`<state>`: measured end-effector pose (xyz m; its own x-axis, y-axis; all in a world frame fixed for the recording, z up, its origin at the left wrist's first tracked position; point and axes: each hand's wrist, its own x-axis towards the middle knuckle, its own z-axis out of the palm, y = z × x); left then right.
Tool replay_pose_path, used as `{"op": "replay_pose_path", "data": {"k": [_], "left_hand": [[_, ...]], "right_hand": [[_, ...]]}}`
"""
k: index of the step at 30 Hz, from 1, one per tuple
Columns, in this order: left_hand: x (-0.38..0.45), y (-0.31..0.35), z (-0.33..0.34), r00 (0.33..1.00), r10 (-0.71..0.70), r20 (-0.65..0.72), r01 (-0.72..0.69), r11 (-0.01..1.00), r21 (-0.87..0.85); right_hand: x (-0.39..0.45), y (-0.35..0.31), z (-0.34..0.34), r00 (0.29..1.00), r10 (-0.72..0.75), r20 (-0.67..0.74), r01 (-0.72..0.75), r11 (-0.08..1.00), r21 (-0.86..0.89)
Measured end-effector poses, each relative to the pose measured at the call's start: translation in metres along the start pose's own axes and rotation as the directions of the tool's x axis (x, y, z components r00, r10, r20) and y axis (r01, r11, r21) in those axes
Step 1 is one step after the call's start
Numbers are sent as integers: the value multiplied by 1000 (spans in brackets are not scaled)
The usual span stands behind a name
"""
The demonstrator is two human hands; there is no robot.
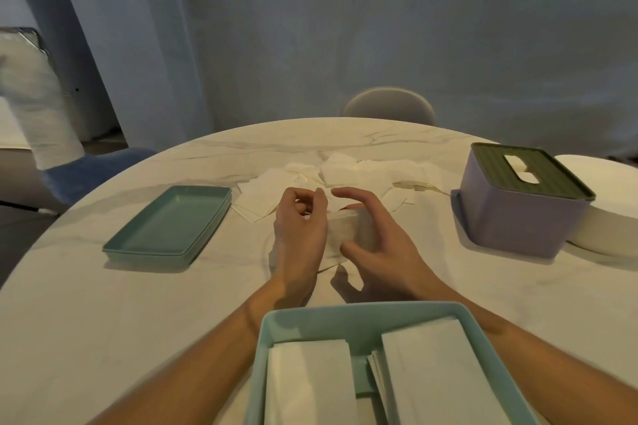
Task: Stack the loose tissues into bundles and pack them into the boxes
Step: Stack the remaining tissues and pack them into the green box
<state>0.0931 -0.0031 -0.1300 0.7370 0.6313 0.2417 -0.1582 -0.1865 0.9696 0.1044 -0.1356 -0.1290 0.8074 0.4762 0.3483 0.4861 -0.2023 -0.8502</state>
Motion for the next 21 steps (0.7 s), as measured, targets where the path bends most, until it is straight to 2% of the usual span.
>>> {"op": "replay_pose_path", "data": {"k": [2,5,7,9,11,12,15,21], "left_hand": [[2,0,-3,998,-49,39,49,999,-4],[8,6,-13,972,-71,224,87,995,-59],[16,11,-26,918,-8,397,-30,995,90],[25,12,-43,804,43,594,-240,936,257],[31,11,-56,713,96,695,-388,879,277],[33,10,-60,703,120,701,-415,869,267],[36,13,-65,731,155,664,-421,869,261],[35,8,-64,736,135,663,-399,878,264]], "right_hand": [[2,5,-5,999,-43,16,45,991,-127],[2,13,-18,992,-110,69,126,936,-327],[2,17,-25,987,-133,89,156,916,-370],[2,19,-33,982,-164,93,187,913,-363],[2,21,-39,980,-181,82,198,921,-337],[3,21,-42,979,-191,75,205,923,-324],[4,22,-46,979,-196,54,203,934,-295],[2,25,-47,983,-102,155,144,946,-289]]}}
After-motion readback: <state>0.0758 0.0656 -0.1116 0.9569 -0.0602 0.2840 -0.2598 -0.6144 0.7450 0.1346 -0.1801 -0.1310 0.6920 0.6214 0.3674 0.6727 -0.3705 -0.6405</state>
